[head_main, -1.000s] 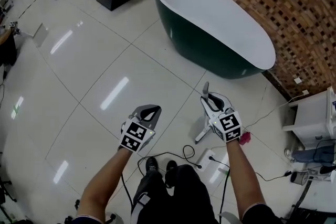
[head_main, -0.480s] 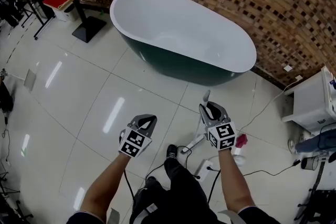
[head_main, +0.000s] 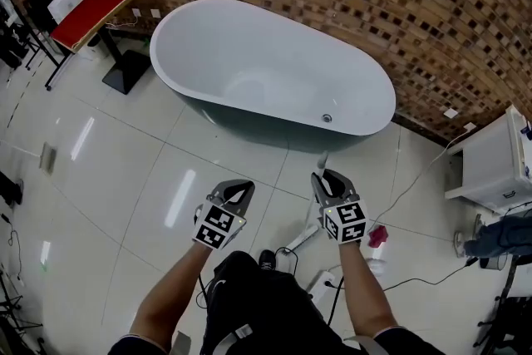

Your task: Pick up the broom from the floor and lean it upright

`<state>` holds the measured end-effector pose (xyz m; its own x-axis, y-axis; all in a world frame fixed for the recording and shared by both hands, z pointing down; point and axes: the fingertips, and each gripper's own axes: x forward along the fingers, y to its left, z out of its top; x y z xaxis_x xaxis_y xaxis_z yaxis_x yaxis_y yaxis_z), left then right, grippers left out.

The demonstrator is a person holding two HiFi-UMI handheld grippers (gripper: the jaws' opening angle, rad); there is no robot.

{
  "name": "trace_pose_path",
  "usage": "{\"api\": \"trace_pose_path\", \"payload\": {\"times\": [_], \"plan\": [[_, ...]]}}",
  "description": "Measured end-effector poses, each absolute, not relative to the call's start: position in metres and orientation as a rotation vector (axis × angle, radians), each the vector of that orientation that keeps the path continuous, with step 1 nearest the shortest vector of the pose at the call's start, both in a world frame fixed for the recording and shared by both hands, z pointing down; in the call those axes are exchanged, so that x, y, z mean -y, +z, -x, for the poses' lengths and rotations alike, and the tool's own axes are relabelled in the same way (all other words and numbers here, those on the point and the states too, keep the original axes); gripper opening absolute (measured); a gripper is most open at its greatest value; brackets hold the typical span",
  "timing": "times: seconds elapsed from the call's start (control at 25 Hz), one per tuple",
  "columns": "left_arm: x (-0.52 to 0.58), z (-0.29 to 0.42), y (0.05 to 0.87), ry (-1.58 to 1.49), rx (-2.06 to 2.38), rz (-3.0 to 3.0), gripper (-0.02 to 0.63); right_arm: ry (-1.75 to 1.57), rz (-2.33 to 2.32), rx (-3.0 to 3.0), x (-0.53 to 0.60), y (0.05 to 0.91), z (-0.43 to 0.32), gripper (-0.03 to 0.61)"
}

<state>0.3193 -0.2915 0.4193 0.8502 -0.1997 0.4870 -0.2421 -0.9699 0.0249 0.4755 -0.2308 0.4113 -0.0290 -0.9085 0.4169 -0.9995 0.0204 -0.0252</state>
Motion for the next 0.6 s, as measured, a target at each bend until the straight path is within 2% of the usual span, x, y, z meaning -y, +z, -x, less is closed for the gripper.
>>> {"api": "trace_pose_path", "payload": {"times": [0.6], "plan": [[0.400, -0.398, 0.434, 0.697, 0.139, -2.897, 0.000, 0.514, -2.109, 1.810, 0.368, 0.405, -0.548, 0.089]]}}
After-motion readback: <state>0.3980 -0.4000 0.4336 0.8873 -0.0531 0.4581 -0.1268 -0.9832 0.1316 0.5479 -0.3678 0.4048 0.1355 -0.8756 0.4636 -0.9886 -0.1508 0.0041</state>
